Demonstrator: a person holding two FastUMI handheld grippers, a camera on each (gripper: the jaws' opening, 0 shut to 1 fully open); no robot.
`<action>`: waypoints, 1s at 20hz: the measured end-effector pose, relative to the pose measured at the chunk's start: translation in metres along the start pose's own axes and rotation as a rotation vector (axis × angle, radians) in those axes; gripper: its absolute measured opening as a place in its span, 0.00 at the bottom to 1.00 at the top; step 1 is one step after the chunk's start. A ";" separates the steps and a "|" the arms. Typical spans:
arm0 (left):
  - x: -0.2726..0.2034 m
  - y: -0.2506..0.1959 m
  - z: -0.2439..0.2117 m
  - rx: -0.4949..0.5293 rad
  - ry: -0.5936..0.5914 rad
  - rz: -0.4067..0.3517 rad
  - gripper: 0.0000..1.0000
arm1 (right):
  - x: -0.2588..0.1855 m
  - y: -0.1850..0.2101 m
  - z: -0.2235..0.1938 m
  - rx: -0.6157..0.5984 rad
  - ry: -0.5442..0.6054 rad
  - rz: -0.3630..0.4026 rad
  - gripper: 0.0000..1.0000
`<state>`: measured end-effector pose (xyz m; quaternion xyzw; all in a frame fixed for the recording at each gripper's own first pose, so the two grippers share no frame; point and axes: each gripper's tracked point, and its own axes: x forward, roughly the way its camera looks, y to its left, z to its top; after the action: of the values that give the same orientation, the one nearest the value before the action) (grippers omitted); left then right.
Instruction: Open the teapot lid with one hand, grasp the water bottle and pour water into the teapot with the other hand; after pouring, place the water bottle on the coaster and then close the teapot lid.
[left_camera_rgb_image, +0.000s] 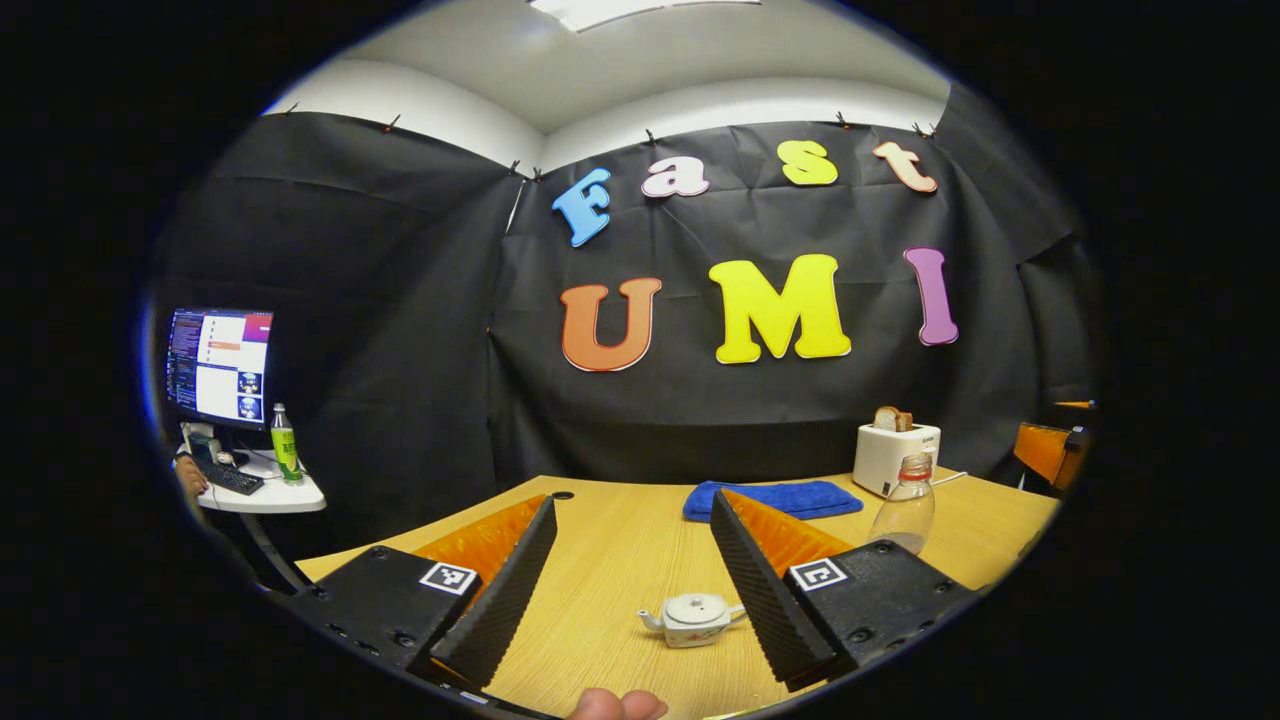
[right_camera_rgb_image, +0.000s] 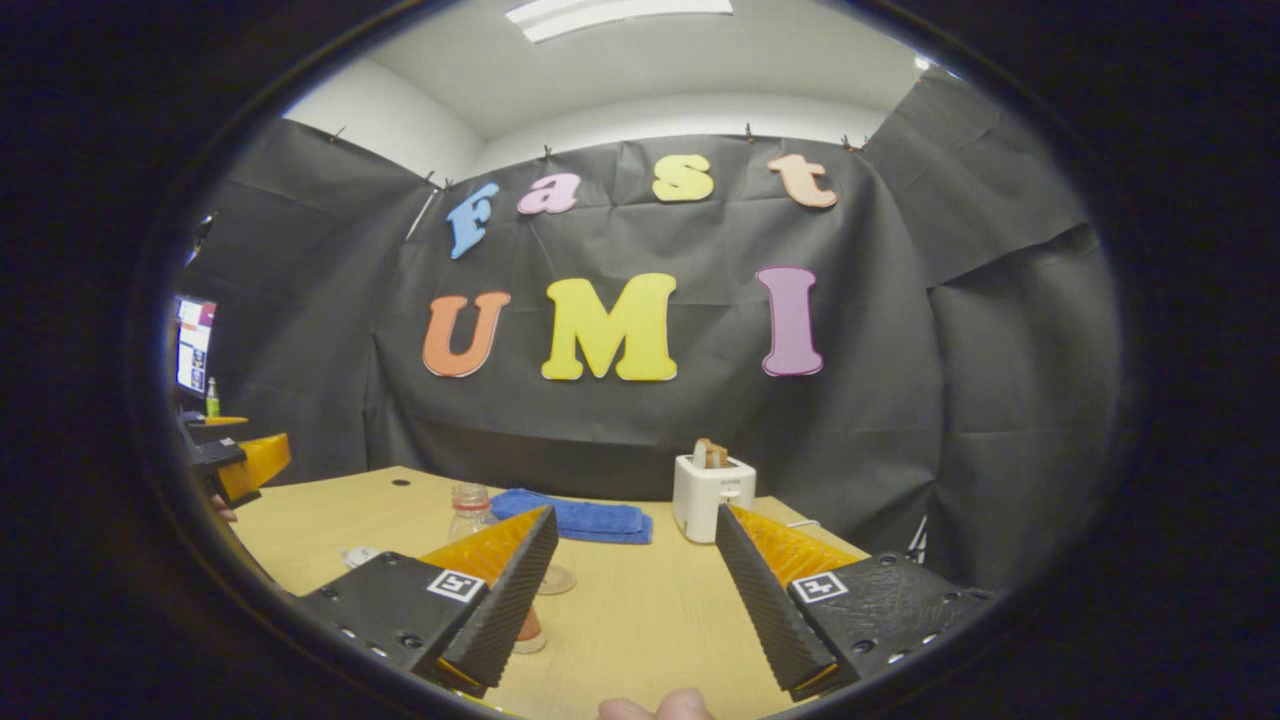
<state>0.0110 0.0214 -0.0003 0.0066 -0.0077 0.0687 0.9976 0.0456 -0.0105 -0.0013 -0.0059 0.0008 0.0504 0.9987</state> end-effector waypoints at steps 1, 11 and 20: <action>0.004 0.000 0.004 0.001 0.001 0.015 0.97 | 0.007 0.000 0.000 -0.008 0.001 0.024 0.97; 0.010 -0.016 -0.031 0.034 0.082 -0.052 0.98 | 0.019 0.012 -0.061 0.076 0.112 0.039 0.97; 0.002 -0.042 -0.085 -0.002 0.221 -0.121 0.98 | 0.015 0.008 -0.062 0.051 0.091 0.017 0.95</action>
<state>0.0202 -0.0182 -0.0858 -0.0014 0.1026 0.0086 0.9947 0.0598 -0.0013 -0.0636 0.0174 0.0474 0.0584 0.9970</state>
